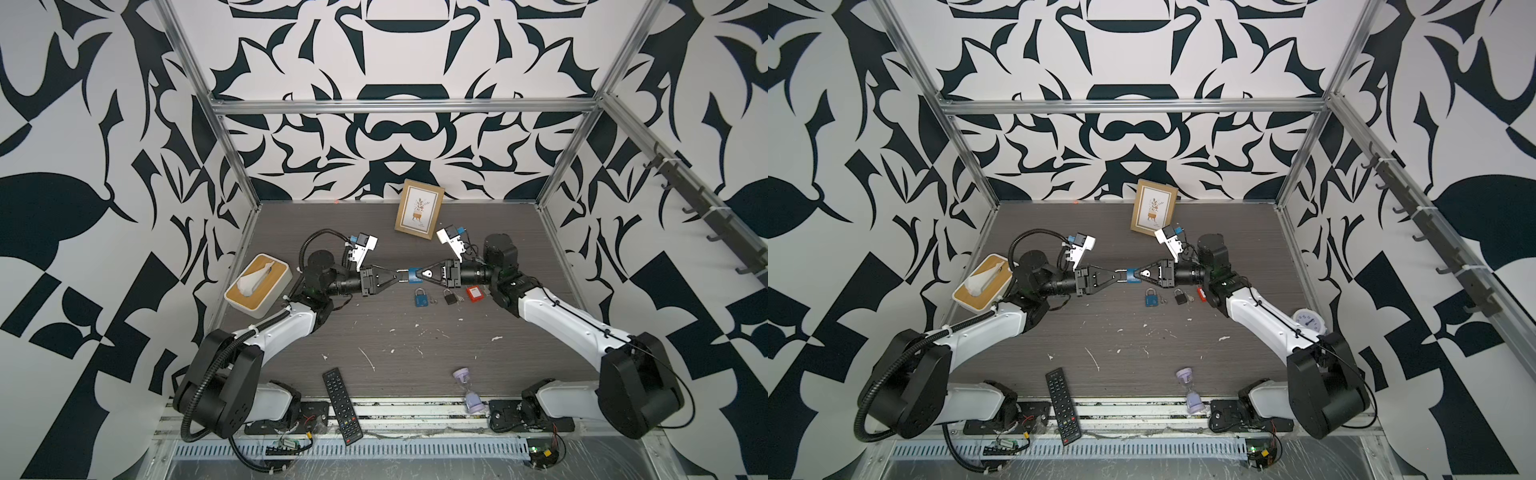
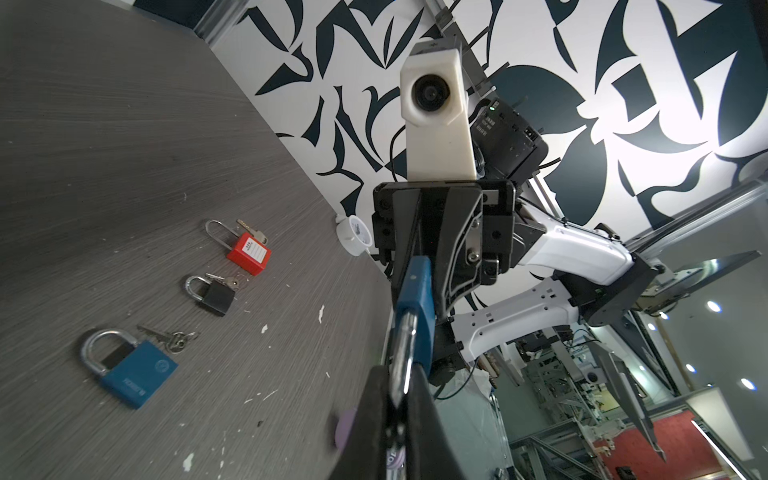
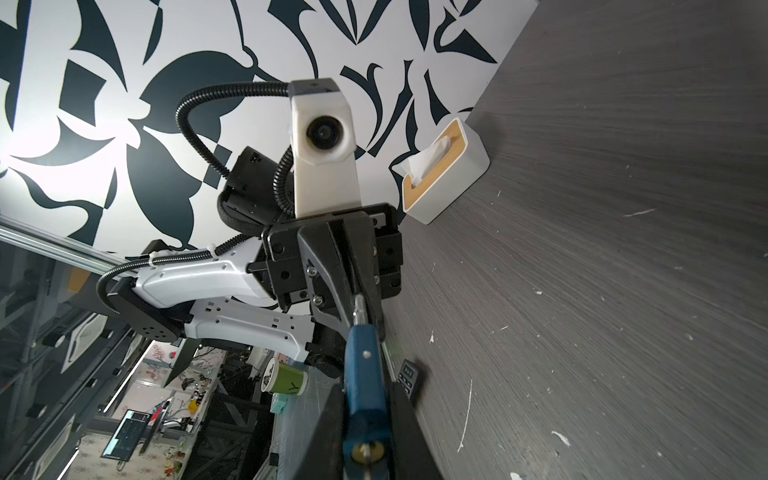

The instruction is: Lock with the key

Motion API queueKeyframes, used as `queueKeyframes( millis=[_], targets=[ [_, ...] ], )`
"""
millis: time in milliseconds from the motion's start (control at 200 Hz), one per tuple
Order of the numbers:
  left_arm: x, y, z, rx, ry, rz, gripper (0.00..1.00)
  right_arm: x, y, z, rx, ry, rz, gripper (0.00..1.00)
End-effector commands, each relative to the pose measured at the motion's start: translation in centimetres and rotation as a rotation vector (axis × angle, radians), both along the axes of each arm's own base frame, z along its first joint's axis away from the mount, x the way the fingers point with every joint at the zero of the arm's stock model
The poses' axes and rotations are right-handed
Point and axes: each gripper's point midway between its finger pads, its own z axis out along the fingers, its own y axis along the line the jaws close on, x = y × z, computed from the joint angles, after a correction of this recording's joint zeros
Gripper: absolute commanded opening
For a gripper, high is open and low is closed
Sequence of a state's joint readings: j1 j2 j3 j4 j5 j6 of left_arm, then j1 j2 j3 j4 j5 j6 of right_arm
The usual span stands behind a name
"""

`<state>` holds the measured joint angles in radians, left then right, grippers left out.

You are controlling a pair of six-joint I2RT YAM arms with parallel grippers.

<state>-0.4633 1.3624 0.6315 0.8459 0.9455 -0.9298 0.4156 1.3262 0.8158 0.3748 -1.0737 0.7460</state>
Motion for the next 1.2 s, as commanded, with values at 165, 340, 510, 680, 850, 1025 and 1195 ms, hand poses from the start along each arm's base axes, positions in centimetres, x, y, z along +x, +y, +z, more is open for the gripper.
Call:
queueKeyframes(
  millis=[165, 340, 510, 680, 850, 1025, 1195],
  targets=[
    [-1.2, -0.2, 3.1, -0.079, -0.077, -0.058, 0.00, 0.8, 0.0, 0.8, 0.027, -0.101, -0.049, 0.00],
    [-1.1, -0.2, 2.9, -0.062, -0.084, -0.049, 0.00, 1.1, 0.2, 1.0, 0.047, -0.079, -0.046, 0.00],
    [-1.1, -0.2, 2.7, -0.059, -0.093, -0.049, 0.00, 1.3, 0.6, 0.8, 0.069, -0.047, -0.033, 0.00],
    [-1.2, -0.6, 2.7, -0.060, -0.093, -0.062, 0.00, 1.3, 1.3, 0.6, 0.071, -0.052, -0.029, 0.00],
    [-1.3, -0.8, 2.9, -0.065, -0.096, -0.067, 0.00, 0.9, 2.0, 0.5, 0.068, -0.065, -0.015, 0.00],
    [-1.4, -1.2, 3.0, -0.069, -0.094, -0.079, 0.00, 0.3, 3.1, 0.2, 0.062, -0.088, 0.002, 0.00],
    [-1.5, -1.7, 3.3, -0.076, -0.102, -0.090, 0.00, -0.3, 4.4, 0.1, 0.065, -0.096, 0.033, 0.00]
  ],
)
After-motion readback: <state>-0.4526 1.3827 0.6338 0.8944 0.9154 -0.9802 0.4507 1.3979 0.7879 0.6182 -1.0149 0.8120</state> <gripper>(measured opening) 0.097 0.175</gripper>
